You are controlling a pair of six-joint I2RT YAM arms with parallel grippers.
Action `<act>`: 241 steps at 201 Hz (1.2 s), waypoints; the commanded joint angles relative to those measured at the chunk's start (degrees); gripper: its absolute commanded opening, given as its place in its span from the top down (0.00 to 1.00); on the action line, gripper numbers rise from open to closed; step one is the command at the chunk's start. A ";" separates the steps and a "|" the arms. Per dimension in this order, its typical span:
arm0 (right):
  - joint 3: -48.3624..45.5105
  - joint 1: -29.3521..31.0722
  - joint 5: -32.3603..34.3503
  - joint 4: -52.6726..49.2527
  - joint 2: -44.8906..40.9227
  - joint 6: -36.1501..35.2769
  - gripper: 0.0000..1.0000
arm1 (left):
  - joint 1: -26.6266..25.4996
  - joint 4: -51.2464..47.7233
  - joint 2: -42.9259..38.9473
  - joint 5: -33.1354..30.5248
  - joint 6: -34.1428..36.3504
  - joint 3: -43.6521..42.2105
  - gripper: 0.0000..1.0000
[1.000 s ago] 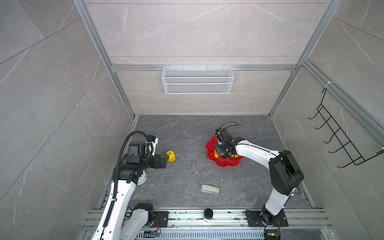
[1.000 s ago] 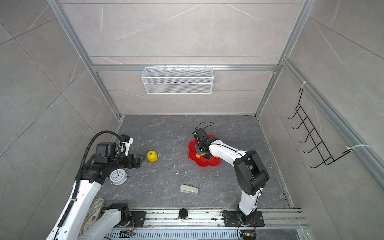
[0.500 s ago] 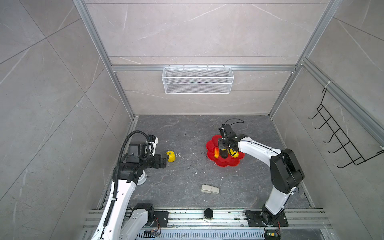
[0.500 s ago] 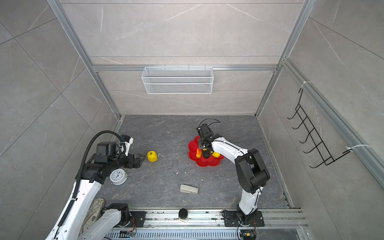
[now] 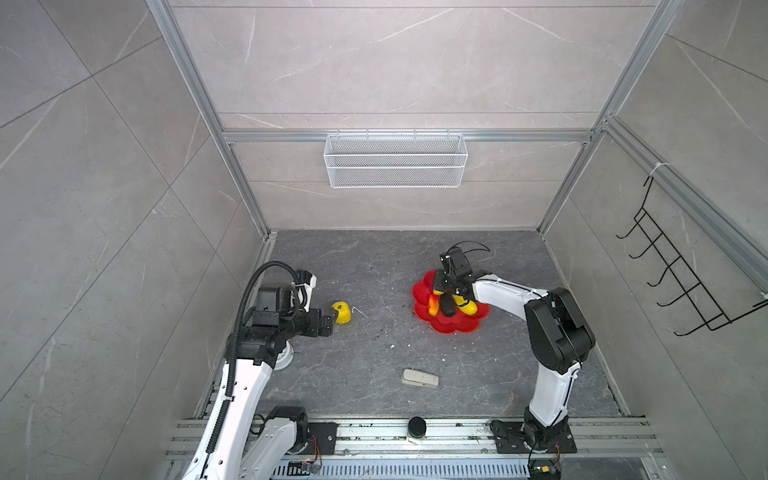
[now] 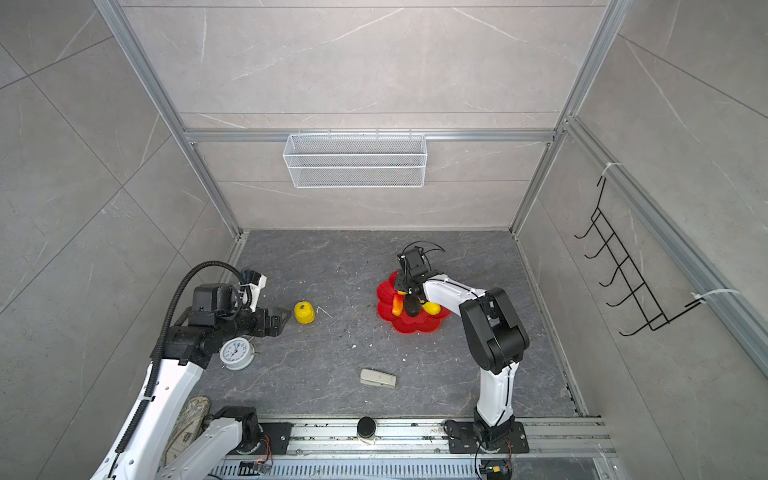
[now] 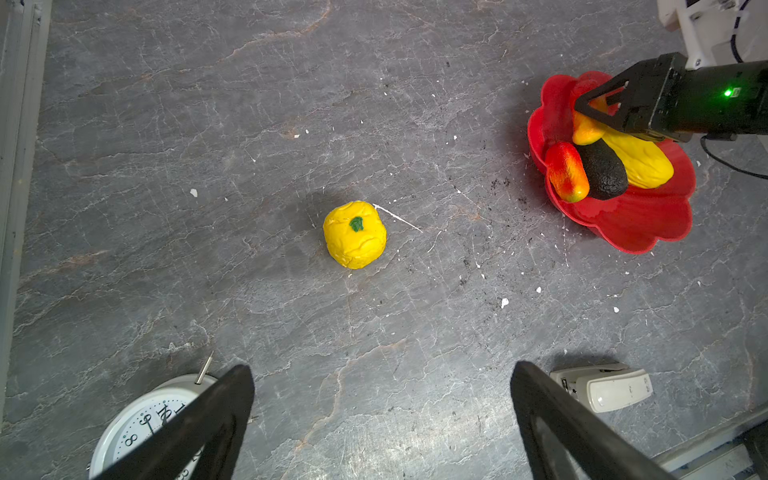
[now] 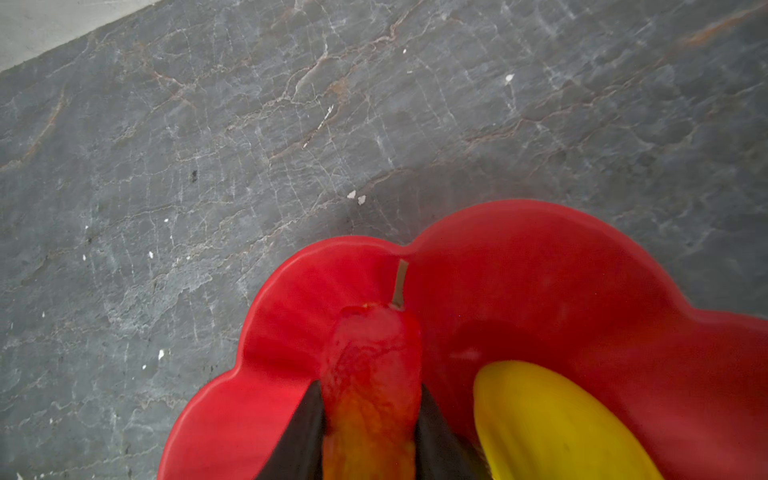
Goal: Place and organize the fake fruits in the fruit bowl
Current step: 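Place the second mango into the bowl, then reach the right gripper to the yellow bell pepper and grasp it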
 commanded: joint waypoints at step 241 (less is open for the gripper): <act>54.87 25.92 -16.43 -32.69 29.06 -22.44 0.00 | 0.13 0.02 0.50 -0.75 0.67 0.62 0.00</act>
